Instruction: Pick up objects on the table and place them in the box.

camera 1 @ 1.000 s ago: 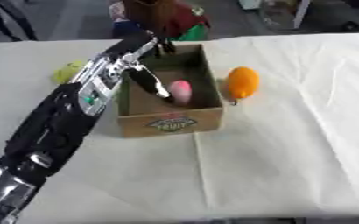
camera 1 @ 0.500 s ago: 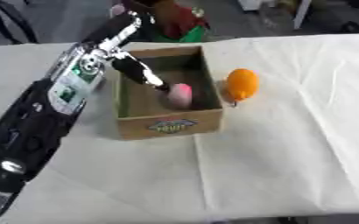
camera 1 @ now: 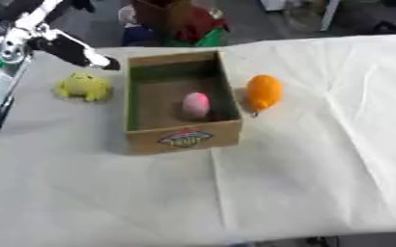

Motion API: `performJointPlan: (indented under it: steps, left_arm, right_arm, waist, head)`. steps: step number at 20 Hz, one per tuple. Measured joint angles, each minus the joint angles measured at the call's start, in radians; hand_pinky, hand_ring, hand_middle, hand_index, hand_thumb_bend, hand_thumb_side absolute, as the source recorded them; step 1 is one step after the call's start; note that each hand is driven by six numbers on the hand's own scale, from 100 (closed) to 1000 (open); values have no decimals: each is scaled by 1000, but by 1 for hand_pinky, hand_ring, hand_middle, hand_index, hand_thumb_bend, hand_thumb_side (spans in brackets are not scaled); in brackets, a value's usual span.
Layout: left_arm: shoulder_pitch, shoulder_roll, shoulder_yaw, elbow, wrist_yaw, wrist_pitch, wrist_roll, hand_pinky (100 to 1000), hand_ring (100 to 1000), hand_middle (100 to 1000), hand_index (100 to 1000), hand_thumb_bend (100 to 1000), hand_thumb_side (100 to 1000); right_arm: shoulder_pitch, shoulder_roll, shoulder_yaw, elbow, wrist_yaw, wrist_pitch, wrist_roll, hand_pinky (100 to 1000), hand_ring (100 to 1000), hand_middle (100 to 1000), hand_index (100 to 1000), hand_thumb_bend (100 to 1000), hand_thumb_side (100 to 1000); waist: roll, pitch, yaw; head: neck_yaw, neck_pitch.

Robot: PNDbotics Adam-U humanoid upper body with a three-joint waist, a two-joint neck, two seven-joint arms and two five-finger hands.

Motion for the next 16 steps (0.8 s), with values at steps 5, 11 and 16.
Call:
performJointPlan:
  steps: [5,11,16]
  left_arm:
    - [-18,-2,11,163,-87,-37,-21,787,696,701,772,752,100]
    - [-88,-58,17,370,-207,-96,-54,810,729,730,797,734,100]
    - [-142,-113,31,502,-341,-140,-68,828,739,726,796,637,100]
  right_arm:
    - [0,0,0,4,0,0,0,492,629,658,814,325,100]
    - [0,0,0,4,0,0,1,492,629,658,813,325,100]
    - [0,0,3,4,-1,-2,7,492,629,658,814,325,100]
  waist:
    - [-1,-1,-4]
    - [-8,-3,-10]
    - [-12,-4,-17]
  head:
    - [0,-1]
    - [1,-3]
    - [5,-9]
